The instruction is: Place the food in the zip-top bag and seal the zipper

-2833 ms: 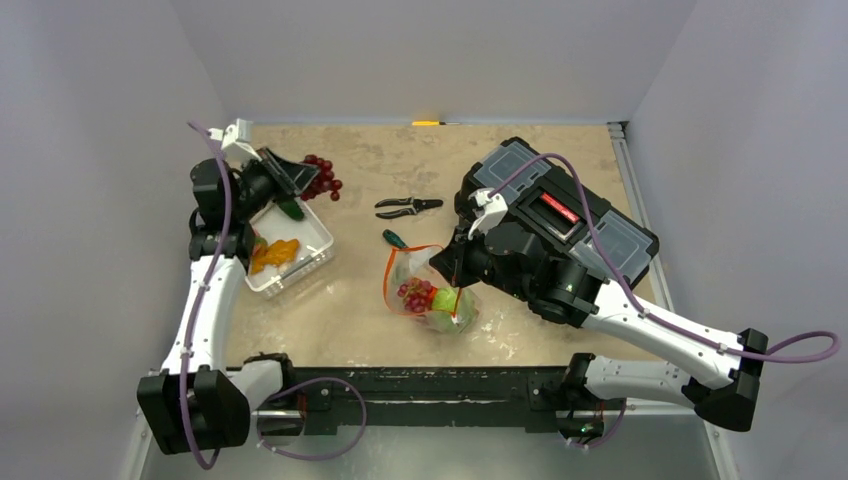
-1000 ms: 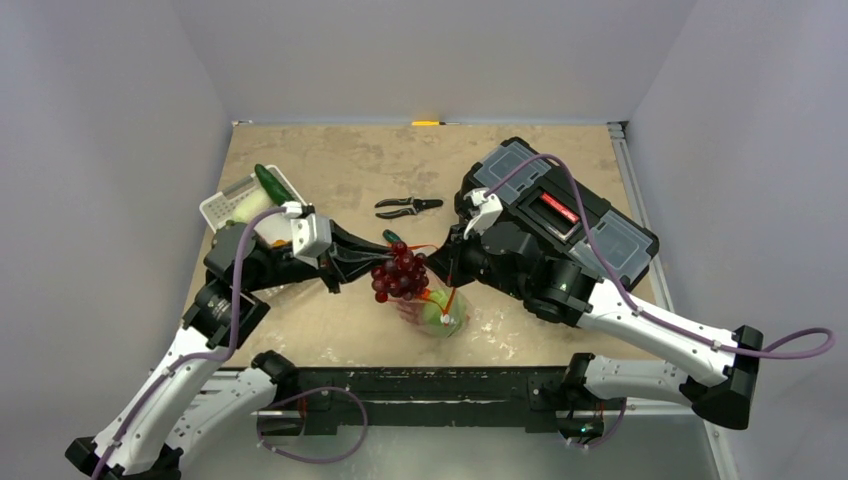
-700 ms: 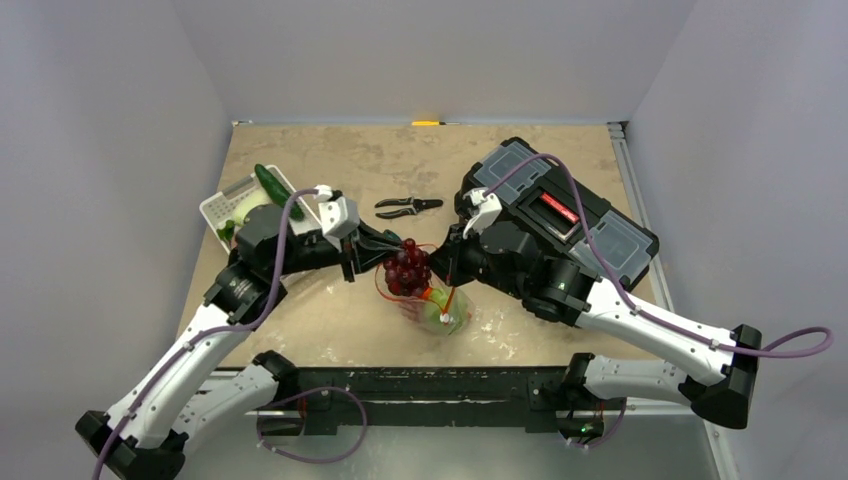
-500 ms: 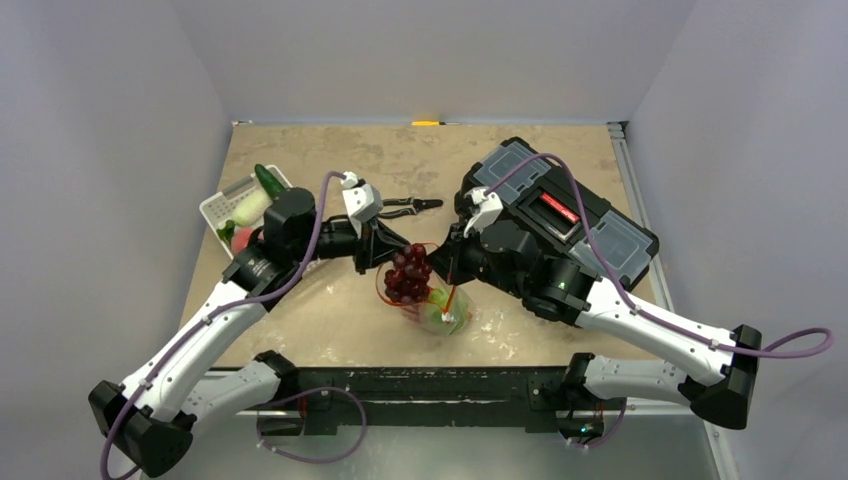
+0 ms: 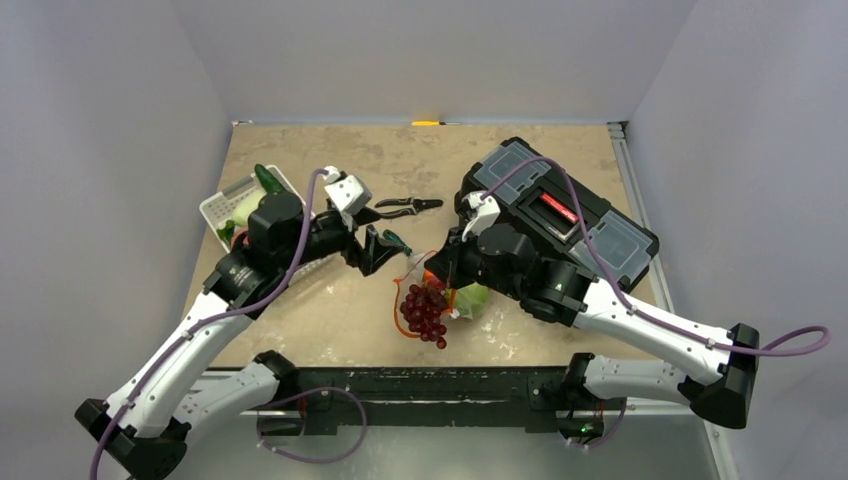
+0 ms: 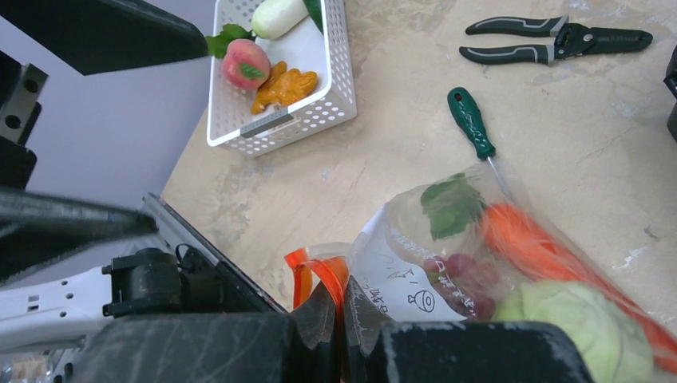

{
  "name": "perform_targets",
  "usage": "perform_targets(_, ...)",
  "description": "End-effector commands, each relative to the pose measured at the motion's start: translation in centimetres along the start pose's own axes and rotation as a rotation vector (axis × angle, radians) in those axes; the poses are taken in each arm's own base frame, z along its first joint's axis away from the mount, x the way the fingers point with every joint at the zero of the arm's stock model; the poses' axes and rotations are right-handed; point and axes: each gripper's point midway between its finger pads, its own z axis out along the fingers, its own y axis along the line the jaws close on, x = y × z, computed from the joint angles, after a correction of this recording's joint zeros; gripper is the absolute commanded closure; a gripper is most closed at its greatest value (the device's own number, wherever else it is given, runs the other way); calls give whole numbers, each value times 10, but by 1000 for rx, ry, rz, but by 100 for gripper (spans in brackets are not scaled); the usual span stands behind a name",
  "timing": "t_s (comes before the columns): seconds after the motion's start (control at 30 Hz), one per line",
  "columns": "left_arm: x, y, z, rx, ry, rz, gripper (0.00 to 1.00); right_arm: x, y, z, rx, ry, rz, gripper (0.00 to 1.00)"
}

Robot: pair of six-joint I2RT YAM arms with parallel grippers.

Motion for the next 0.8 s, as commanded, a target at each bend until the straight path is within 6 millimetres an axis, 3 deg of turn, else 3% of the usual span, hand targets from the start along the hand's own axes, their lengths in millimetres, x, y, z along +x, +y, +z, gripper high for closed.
perform_targets(0.0, -7, 41, -28, -330, -28, -113, 24, -32, 26, -5, -81, -95, 29, 100)
perform_targets(0.07, 18, 43, -41, -417, -7, -286, 35, -36, 27, -8, -85, -108, 29, 100)
perform_targets(0.17, 53, 17, -45, -340, -19, -493, 50, -39, 28, -11, -98, -127, 31, 100)
perform_targets(0.23, 75, -5, -41, -241, -28, -617, 53, -39, 30, -12, -107, -124, 27, 100)
perform_targets(0.3, 88, -21, -42, -175, -30, -718, 49, -40, 31, -13, -117, -129, 24, 100)
perform_targets(0.53, 117, -42, -34, -82, 5, -873, 45, -42, 32, -19, -134, -144, 23, 100)
perform_targets(0.77, 138, -56, -20, -66, 105, -878, 63, -44, 32, -26, -147, -160, 47, 100)
